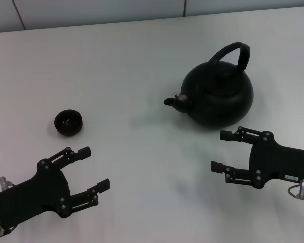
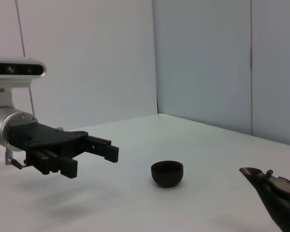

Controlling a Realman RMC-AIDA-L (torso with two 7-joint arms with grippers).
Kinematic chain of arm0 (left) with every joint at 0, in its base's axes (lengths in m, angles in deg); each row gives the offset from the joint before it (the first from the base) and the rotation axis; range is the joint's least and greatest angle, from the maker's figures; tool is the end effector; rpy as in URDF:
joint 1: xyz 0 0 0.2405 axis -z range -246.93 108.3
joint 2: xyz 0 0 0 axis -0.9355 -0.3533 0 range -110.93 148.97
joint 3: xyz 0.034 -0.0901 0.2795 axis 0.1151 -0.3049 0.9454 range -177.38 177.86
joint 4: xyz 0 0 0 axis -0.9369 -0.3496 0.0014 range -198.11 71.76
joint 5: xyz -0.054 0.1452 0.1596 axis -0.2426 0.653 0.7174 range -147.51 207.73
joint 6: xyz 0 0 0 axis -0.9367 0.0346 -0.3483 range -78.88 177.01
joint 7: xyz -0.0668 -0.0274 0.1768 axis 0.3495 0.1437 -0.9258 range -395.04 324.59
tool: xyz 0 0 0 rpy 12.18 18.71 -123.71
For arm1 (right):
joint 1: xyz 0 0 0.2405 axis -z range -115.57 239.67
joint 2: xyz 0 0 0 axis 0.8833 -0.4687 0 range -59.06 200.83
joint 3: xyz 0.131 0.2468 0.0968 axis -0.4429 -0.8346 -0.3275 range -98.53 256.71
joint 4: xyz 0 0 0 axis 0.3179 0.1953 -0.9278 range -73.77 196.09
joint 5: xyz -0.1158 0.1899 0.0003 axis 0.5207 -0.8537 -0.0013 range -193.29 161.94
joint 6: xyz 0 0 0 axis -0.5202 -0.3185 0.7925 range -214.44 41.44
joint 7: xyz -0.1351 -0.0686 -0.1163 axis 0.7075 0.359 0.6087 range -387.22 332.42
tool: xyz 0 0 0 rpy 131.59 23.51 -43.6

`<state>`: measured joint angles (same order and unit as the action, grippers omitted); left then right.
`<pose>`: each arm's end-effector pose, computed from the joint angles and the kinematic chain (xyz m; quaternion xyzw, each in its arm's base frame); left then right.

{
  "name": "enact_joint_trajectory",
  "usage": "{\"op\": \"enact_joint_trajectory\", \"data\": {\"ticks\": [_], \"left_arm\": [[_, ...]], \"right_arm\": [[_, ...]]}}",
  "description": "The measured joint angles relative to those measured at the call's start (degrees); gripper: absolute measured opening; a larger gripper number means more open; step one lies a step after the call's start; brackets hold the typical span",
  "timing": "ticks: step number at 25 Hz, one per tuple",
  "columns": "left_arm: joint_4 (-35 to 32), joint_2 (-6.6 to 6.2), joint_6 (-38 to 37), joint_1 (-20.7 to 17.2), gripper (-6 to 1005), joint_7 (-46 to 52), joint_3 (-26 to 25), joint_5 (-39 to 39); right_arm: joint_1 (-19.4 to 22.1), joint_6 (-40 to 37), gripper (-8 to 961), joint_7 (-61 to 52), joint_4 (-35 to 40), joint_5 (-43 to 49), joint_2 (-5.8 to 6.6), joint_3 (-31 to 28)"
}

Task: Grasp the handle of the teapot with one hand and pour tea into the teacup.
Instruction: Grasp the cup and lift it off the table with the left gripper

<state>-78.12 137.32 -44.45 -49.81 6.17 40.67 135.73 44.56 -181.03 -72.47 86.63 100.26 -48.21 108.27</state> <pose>-0.3261 0.2670 -0.1041 -0.9228 -0.1328 -0.3212 0.1664 0.3523 0.2749 -0.0740 -0.9301 0.1312 0.2722 0.2087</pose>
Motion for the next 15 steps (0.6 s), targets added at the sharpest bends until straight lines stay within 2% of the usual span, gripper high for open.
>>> {"op": "enact_joint_trajectory", "data": {"ticks": [15], "left_arm": [[0.0,0.01,0.0,0.0,830,0.0,0.0,0.0]], "right_arm": [[0.0,-0.1,758,0.1,-0.2,0.0,0.0,0.0]]}}
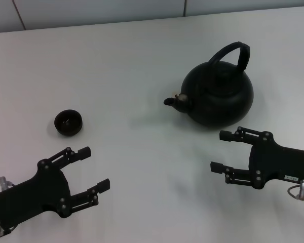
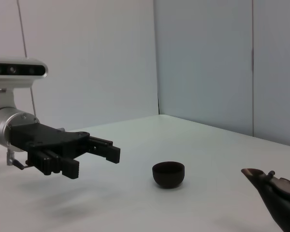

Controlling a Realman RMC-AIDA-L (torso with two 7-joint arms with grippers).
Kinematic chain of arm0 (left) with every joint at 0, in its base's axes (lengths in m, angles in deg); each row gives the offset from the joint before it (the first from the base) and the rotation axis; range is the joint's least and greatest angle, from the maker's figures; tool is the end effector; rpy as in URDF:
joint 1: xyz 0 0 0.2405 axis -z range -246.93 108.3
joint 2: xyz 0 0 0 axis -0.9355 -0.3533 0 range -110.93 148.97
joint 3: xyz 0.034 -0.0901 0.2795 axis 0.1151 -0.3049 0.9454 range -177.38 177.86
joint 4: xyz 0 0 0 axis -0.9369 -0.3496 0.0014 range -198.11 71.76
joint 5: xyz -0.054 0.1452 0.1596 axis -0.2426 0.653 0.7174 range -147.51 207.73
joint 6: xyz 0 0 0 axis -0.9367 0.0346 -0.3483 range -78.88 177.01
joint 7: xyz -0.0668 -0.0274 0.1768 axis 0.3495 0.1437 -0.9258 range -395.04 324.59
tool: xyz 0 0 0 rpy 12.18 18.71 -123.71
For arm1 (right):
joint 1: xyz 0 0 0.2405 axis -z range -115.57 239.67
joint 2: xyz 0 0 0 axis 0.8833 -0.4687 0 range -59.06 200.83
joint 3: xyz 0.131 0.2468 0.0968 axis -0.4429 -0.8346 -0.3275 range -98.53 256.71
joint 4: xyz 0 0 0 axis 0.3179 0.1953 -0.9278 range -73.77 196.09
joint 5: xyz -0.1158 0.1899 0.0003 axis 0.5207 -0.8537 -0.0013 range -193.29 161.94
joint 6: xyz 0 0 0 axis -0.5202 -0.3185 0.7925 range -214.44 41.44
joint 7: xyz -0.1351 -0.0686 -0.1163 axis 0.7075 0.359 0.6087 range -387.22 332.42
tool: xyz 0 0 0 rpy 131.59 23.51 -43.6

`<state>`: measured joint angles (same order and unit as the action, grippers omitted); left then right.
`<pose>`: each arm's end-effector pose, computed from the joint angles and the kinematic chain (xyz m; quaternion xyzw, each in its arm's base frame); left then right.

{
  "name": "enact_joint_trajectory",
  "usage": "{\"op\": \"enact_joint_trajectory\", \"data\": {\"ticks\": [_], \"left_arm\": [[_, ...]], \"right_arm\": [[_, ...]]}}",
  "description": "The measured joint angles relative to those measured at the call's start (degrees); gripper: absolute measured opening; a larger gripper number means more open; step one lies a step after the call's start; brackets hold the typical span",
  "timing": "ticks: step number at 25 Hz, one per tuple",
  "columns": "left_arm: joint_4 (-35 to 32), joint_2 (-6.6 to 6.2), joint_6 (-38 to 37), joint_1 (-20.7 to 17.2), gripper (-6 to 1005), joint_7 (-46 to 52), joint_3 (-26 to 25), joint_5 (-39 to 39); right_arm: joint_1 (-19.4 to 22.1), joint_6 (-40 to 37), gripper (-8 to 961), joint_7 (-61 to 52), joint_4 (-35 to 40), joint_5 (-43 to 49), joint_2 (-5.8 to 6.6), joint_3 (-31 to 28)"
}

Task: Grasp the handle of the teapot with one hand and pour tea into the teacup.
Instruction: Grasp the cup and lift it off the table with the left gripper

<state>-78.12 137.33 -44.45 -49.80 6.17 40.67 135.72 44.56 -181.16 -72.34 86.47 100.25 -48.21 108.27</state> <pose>-0.3260 0.2671 -0.1041 -0.9227 -0.1328 -0.3214 0.1664 0.3518 0.2743 -0.0744 -0.9300 0.1307 0.2736 0.2079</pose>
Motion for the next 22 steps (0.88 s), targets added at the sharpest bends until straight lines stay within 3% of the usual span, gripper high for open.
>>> {"op": "enact_joint_trajectory", "data": {"ticks": [14,16,22], "left_arm": [[0.0,0.19,0.2,-0.5,829,-0.5,-1.3,-3.8],[0.5,0.31,5.6,-0.5,829,-0.7,-5.3,-9.3],[1.4,0.28,8.5,-0.2,829,-3.5,-8.0,-12.1]], "right_arm": [[-0.1,-0.1,757,0.0,0.0,0.0,0.0,-0.5],[-0.2,-0.1,757,0.0,-0.1,0.0,0.0,-0.5],[-0.4,-0.3,757,0.0,-0.1,-0.1,0.0,-0.5]]}}
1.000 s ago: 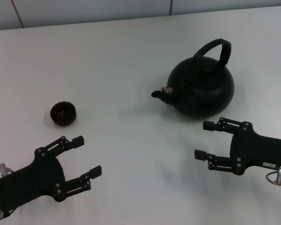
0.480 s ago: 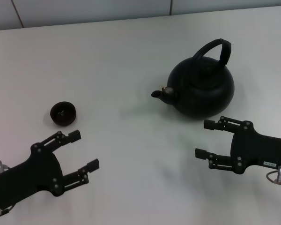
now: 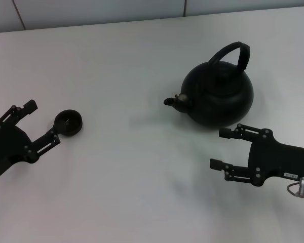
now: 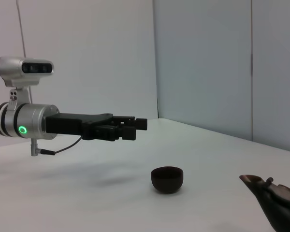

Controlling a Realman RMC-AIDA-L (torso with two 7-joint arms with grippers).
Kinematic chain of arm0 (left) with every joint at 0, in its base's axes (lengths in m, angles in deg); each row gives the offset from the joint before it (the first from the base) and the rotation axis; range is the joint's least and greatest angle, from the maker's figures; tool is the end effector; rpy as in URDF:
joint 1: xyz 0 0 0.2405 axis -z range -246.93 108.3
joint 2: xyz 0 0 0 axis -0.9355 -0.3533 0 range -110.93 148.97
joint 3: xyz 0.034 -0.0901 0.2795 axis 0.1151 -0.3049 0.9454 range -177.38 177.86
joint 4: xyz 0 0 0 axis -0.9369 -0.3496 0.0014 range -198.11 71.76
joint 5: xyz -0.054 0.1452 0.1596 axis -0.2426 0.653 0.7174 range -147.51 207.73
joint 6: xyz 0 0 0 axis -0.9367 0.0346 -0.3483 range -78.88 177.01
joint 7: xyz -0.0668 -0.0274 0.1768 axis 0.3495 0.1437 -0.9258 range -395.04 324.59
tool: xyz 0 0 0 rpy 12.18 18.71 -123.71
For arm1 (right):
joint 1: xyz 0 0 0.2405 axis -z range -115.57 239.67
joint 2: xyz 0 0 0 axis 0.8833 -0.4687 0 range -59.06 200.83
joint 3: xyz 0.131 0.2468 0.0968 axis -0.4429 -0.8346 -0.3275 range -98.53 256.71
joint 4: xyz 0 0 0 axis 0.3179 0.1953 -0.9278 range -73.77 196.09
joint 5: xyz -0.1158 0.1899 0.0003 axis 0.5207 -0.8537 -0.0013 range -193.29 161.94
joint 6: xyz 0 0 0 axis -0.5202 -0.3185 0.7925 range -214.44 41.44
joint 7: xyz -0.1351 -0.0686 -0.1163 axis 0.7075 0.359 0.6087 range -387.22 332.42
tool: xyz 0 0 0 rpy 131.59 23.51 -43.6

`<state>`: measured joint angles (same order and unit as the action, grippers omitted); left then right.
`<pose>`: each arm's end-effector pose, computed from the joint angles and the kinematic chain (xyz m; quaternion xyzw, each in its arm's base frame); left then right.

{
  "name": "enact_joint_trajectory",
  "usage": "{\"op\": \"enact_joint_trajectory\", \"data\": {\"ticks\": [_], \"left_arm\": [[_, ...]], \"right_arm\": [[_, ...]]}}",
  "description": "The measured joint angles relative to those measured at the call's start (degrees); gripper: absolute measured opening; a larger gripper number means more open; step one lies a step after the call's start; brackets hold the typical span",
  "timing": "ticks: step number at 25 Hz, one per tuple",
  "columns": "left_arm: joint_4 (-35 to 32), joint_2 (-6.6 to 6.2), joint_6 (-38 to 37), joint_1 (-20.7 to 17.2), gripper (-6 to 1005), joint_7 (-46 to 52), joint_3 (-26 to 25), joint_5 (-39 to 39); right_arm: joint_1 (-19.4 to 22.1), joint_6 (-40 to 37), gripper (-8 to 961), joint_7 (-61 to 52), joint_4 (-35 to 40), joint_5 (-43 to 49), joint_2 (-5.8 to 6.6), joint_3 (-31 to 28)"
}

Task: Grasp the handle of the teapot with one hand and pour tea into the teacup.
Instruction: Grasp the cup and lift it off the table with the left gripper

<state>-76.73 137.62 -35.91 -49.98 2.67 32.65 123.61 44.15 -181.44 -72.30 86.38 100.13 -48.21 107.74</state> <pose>-0.3499 0.3180 -0.0697 -0.8611 -0.1745 -0.3282 0.3468 0.3493 0.2773 -0.0730 -0.9284 0.1280 0.2783 0.2101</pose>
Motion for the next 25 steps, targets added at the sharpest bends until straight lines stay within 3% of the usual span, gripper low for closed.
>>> {"op": "enact_joint_trajectory", "data": {"ticks": [8,12,25], "left_arm": [[0.3,-0.03,3.1,0.3,829,-1.5,0.2,-0.2],[-0.2,-0.04,10.8,1.1,829,-2.4,5.4,0.2],[0.5,0.21,15.6,3.2,829,-2.4,5.8,0.1]], "right_arm": [[-0.1,0.0,757,0.0,0.0,-0.2,0.0,0.0],[-0.1,0.0,757,0.0,0.1,-0.2,0.0,0.0],[-0.2,0.0,757,0.0,0.2,-0.2,0.0,0.0]]}}
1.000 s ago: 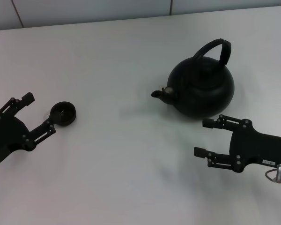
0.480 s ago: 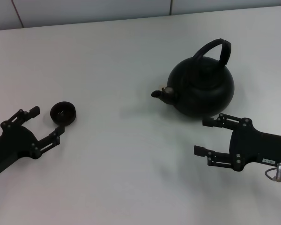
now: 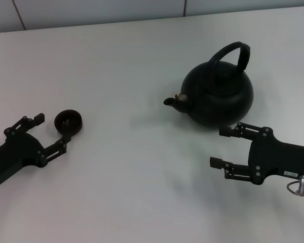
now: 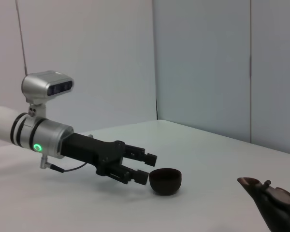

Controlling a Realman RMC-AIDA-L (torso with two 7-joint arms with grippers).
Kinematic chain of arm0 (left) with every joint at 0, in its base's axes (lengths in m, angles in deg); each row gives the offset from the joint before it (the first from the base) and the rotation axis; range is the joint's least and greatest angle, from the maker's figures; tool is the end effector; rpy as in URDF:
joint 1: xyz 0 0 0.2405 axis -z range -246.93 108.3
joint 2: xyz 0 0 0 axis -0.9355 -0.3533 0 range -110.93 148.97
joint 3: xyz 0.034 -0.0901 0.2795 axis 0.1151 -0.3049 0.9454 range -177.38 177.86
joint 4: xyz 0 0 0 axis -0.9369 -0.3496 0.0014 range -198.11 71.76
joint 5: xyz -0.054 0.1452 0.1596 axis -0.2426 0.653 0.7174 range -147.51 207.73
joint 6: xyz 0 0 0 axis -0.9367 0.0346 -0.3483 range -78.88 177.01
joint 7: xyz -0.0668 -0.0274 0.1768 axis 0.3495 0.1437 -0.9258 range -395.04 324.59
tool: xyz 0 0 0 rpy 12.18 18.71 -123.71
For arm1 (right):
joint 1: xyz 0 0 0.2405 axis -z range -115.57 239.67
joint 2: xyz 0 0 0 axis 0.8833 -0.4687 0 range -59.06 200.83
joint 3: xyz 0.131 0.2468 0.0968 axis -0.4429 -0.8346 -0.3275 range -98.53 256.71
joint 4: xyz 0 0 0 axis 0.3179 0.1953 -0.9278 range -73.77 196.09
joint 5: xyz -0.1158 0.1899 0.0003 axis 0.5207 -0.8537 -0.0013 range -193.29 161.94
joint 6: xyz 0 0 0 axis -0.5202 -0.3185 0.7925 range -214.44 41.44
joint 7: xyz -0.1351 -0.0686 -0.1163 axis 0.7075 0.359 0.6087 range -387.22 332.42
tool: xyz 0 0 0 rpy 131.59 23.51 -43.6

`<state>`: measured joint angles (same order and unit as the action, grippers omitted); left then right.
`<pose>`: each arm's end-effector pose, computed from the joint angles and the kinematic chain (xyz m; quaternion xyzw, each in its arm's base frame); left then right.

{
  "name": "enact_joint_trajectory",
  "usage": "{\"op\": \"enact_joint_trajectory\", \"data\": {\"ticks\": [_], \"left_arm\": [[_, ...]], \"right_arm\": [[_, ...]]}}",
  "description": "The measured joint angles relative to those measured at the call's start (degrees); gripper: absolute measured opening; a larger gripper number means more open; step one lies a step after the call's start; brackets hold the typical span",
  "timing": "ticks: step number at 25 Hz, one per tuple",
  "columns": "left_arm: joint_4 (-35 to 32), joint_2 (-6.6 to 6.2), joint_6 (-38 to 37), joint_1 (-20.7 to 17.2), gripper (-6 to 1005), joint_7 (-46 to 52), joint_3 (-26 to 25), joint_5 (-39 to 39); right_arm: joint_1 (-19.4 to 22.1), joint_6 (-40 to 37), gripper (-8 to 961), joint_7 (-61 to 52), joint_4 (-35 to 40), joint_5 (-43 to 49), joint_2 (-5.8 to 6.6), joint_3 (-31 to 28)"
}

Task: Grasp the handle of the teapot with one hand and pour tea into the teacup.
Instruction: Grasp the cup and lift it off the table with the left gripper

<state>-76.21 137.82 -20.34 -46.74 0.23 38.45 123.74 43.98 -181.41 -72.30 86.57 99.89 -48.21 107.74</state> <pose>-0.3728 0.3431 -0.0983 -0.8940 -0.1796 -0.2098 0.3528 0.3485 0.2793 -0.0719 -0.9282 0.1255 0.2787 0.2122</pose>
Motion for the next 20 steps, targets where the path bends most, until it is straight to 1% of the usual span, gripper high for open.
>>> {"op": "enact_joint_trajectory", "data": {"ticks": [2,4,6,20], "left_arm": [[0.6,0.08,0.8,0.9,830,0.0,0.1,0.0],[0.6,0.08,0.8,0.9,830,0.0,0.1,0.0],[1.6,0.11,2.8,2.6,829,-0.1,0.7,0.0],[2.5,0.2,5.8,5.0,818,-0.1,1.5,0.1]], "right_arm": [[0.0,0.0,757,0.0,0.0,0.0,0.0,0.0],[0.0,0.0,756,0.0,0.0,0.0,0.0,-0.1],[0.0,0.0,756,0.0,0.0,0.0,0.0,-0.1],[-0.2,0.1,756,0.0,0.1,-0.2,0.0,-0.1]]}}
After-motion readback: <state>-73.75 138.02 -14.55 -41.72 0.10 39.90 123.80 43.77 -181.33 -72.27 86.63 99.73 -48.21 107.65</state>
